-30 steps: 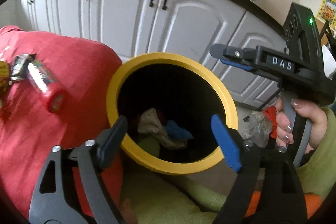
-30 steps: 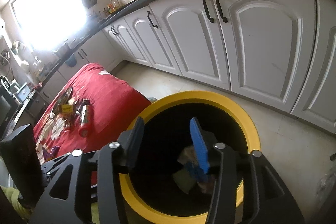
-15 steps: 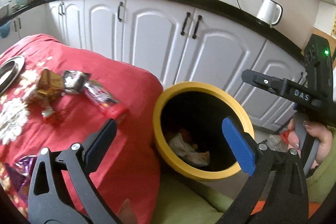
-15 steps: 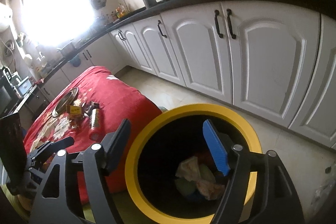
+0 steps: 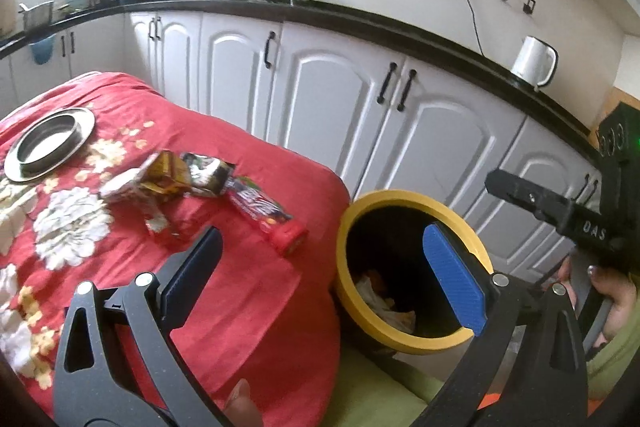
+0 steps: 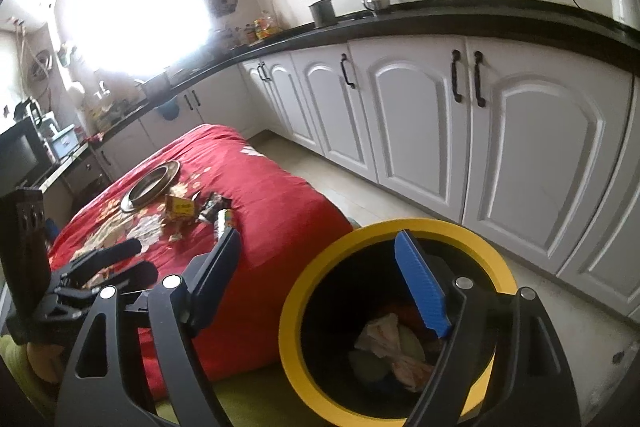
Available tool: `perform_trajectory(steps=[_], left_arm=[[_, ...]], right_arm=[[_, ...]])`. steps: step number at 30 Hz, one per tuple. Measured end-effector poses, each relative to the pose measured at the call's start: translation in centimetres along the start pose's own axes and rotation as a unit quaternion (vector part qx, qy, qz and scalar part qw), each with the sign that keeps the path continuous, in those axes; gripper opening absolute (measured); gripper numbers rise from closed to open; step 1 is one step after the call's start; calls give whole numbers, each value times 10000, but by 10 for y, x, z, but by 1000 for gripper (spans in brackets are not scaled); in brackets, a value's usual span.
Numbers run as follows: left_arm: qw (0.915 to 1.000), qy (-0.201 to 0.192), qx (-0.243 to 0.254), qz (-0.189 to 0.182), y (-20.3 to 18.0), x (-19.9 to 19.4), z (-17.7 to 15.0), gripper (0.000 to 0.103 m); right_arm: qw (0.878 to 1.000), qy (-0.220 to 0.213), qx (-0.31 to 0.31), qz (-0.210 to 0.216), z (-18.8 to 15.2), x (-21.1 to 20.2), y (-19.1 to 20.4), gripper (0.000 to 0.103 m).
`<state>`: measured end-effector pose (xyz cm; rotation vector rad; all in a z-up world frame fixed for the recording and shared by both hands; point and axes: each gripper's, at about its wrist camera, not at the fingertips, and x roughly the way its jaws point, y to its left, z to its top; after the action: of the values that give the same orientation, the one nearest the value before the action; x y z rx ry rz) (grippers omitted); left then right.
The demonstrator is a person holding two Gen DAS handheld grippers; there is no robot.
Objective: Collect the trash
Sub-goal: 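Move both tools back over the bedspread toward the remaining wrappers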
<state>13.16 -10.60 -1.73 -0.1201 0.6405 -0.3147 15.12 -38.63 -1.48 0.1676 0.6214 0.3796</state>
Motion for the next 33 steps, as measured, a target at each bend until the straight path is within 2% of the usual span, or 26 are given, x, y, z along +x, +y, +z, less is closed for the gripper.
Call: perform_trajectory(steps=[17,33], left_arm=[[9972,-330,-584,327,50,-25,7,92],[9913,-418,-1090,601,103,-40,13,92]], right_arm=[[9976,70,-640,252,4,6,57,77],[9914,313,-1143,551,2,31,104,81]])
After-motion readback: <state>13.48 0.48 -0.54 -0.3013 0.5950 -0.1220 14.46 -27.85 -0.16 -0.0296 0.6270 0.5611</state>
